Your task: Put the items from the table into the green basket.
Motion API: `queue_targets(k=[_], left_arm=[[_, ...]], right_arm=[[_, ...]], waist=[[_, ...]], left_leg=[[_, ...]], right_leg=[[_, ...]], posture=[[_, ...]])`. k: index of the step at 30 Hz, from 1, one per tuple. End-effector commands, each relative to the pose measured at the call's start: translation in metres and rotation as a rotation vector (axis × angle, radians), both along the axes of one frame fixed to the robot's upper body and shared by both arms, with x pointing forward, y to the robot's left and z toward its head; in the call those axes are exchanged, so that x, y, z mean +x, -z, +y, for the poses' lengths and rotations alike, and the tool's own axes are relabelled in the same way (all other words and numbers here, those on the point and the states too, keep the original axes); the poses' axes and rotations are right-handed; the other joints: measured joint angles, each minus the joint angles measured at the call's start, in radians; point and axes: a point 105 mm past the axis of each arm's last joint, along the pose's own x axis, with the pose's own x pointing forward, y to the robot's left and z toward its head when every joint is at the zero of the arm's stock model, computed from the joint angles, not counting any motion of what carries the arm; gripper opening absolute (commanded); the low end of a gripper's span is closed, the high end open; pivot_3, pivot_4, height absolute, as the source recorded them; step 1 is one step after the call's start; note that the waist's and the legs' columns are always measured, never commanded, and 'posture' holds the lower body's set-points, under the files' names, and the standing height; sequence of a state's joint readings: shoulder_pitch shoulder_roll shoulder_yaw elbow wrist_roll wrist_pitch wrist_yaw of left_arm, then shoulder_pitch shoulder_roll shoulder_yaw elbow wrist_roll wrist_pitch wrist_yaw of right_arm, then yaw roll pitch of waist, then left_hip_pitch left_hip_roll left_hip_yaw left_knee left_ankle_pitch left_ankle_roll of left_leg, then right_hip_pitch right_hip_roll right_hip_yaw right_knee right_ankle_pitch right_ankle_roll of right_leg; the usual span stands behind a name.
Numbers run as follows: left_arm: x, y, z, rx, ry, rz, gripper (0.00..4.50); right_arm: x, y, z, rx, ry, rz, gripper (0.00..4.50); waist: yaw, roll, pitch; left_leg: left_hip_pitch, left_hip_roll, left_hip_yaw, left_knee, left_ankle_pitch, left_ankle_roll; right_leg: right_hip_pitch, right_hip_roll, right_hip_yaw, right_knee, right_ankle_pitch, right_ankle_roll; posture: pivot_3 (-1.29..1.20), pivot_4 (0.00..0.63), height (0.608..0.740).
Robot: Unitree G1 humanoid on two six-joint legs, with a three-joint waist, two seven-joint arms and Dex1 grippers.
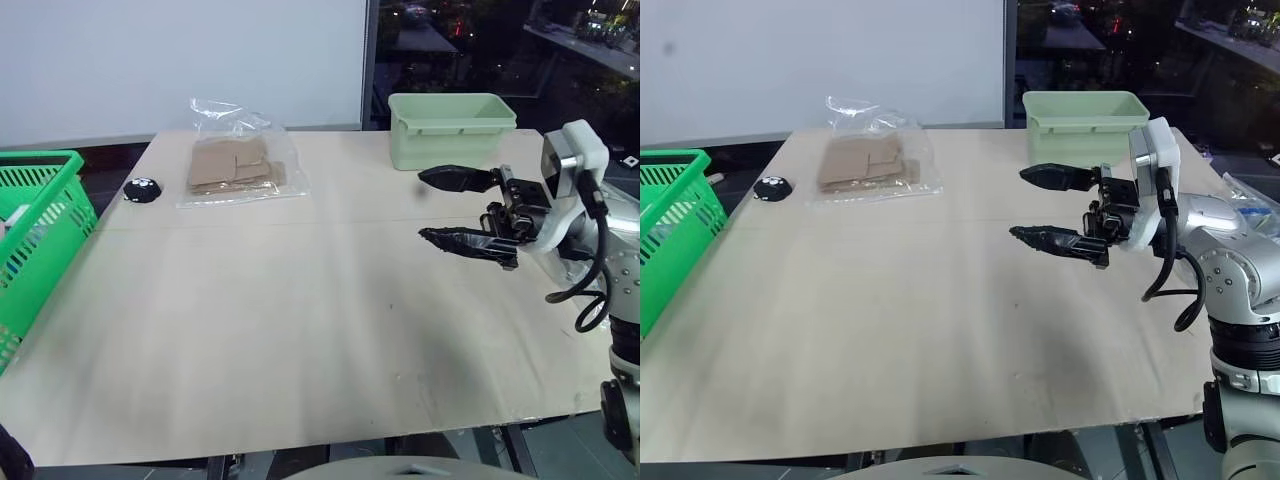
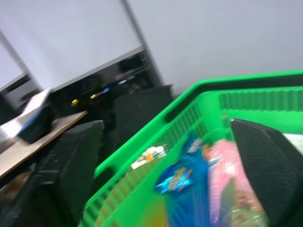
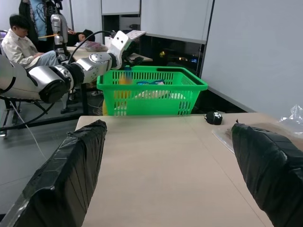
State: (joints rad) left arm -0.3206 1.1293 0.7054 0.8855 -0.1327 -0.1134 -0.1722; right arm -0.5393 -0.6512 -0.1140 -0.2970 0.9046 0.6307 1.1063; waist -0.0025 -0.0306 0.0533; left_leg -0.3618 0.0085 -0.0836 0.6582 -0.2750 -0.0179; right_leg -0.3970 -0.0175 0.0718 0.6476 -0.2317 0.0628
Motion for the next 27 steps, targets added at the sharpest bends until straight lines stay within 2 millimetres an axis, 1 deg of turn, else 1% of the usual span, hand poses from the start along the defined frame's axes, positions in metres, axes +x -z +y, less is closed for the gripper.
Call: queue_targets(k=[1, 3, 4, 5, 6, 7, 9, 11, 13, 15, 17, 20, 22, 25, 27], left_arm=[[0.018, -0.013, -0.014, -0.056, 0.102, -0.122, 4.47], [0.047, -0.011, -0.046, -0.096, 0.294, -0.175, 4.47], [0.061, -0.009, -0.069, -0.116, 0.422, -0.192, 4.47], [0.07, -0.007, -0.089, -0.124, 0.521, -0.194, 4.47], [0.078, -0.003, -0.116, -0.129, 0.643, -0.18, 4.47], [0.083, 0.004, -0.14, -0.158, 0.75, -0.161, 4.47], [0.083, 0.02, -0.183, -0.212, 0.923, -0.108, 4.47], [0.079, 0.036, -0.214, -0.231, 1.026, -0.041, 4.47], [0.076, 0.056, -0.242, -0.297, 1.104, 0.026, 4.47], [0.073, 0.073, -0.264, -0.349, 1.148, 0.084, 4.47], [0.071, 0.096, -0.279, -0.385, 1.148, 0.139, 4.47], [0.068, 0.13, -0.291, -0.393, 1.1, 0.234, 4.47], [0.063, 0.144, -0.3, -0.409, 1.099, 0.256, 4.47], [0.056, 0.156, -0.309, -0.418, 1.126, 0.298, 4.47], [0.051, 0.162, -0.314, -0.413, 1.147, 0.33, 4.47]], right_arm=[[0.0, -0.009, 0.0, -0.007, 0.01, -0.06, 4.5], [0.002, -0.009, -0.004, -0.007, 0.025, -0.064, 4.5], [0.004, -0.008, -0.006, -0.012, 0.033, -0.064, 4.5], [0.004, -0.006, -0.007, -0.016, 0.041, -0.062, 4.5], [0.005, -0.004, -0.009, -0.02, 0.05, -0.056, 4.5], [0.006, 0.0, -0.01, -0.022, 0.058, -0.047, 4.5], [0.006, 0.007, -0.012, -0.029, 0.073, -0.031, 4.5], [0.006, 0.015, -0.014, -0.035, 0.094, -0.014, 4.5], [0.008, 0.025, -0.019, -0.041, 0.137, 0.008, 4.5], [0.013, 0.039, -0.025, -0.056, 0.201, 0.028, 4.5], [0.018, 0.063, -0.035, -0.083, 0.287, 0.075, 4.5], [0.024, 0.099, -0.051, -0.158, 0.42, 0.097, 4.5], [0.025, 0.121, -0.061, -0.204, 0.492, 0.107, 4.5], [0.026, 0.135, -0.068, -0.223, 0.542, 0.11, 4.5], [0.027, 0.14, -0.071, -0.222, 0.563, 0.12, 4.5]], waist=[[0.0, 0.0, -0.001], [0.001, 0.0, -0.003], [0.004, 0.001, -0.003], [0.008, 0.0, -0.003], [0.01, 0.0, -0.003], [0.009, 0.0, -0.004], [0.0, -0.001, -0.004], [-0.01, -0.001, -0.004], [-0.016, 0.0, -0.005], [-0.012, 0.003, -0.004], [-0.01, 0.005, -0.005], [-0.008, 0.007, -0.007], [-0.01, 0.009, -0.008], [-0.014, 0.01, -0.008], [-0.016, 0.011, -0.008]], left_leg=[[0.0, 0.0, 0.0, 0.0, 0.0, 0.0], [0.0, 0.0, 0.0, 0.0, 0.0, 0.0], [0.0, -0.001, 0.0, 0.0, 0.0, 0.0], [0.0, -0.001, 0.0, 0.0, 0.0, 0.0], [-0.001, -0.001, 0.0, 0.001, 0.0, 0.0], [-0.001, -0.001, 0.0, 0.001, 0.0, 0.0], [-0.001, -0.001, 0.001, 0.001, 0.0, 0.0], [-0.001, -0.001, 0.001, 0.0, 0.0, 0.0], [-0.001, 0.0, 0.001, -0.001, 0.0, 0.0], [0.0, 0.0, 0.003, -0.003, 0.0, 0.0], [0.001, 0.0, 0.002, -0.003, 0.0, 0.0], [0.002, -0.001, 0.003, -0.003, 0.0, 0.0], [0.002, -0.001, 0.004, -0.002, 0.0, 0.0], [0.003, -0.001, 0.007, 0.0, 0.0, 0.0], [0.004, -0.001, 0.007, 0.001, 0.0, 0.0]], right_leg=[[0.0, 0.0, 0.0, 0.0, 0.0, 0.0], [0.0, 0.0, 0.0, 0.0, 0.0, 0.0], [0.0, -0.001, 0.0, 0.0, 0.0, 0.0], [0.001, -0.002, 0.0, 0.0, 0.0, 0.0], [0.001, -0.002, 0.0, 0.0, 0.0, 0.0], [0.001, -0.002, 0.0, 0.0, 0.0, 0.0], [0.0, -0.002, 0.001, 0.0, 0.0, 0.0], [-0.001, -0.002, 0.002, 0.0, 0.0, 0.0], [-0.002, -0.001, 0.003, 0.0, 0.0, 0.0], [-0.002, -0.001, 0.004, 0.0, 0.0, 0.0], [-0.001, 0.0, 0.004, 0.0, 0.0, 0.0], [0.001, 0.0, 0.004, 0.0, 0.0, 0.0], [0.001, 0.0, 0.006, -0.001, 0.0, 0.0], [0.001, 0.001, 0.008, 0.0, 0.0, 0.0], [0.001, 0.002, 0.01, 0.0, 0.0, -0.001]], posture=[[0.03, 0.0, 0.74], [0.03, 0.0, 0.74], [0.03, 0.0, 0.74], [0.03, 0.0, 0.74], [0.04, 0.0, 0.74], [0.04, 0.0, 0.74], [0.04, 0.0, 0.74], [0.04, 0.0, 0.74], [0.03, 0.0, 0.74], [0.03, 0.0, 0.74], [0.03, 0.0, 0.74], [0.01, 0.0, 0.74], [0.01, 0.0, 0.74], [0.01, 0.0, 0.74], [0.01, 0.0, 0.74]])
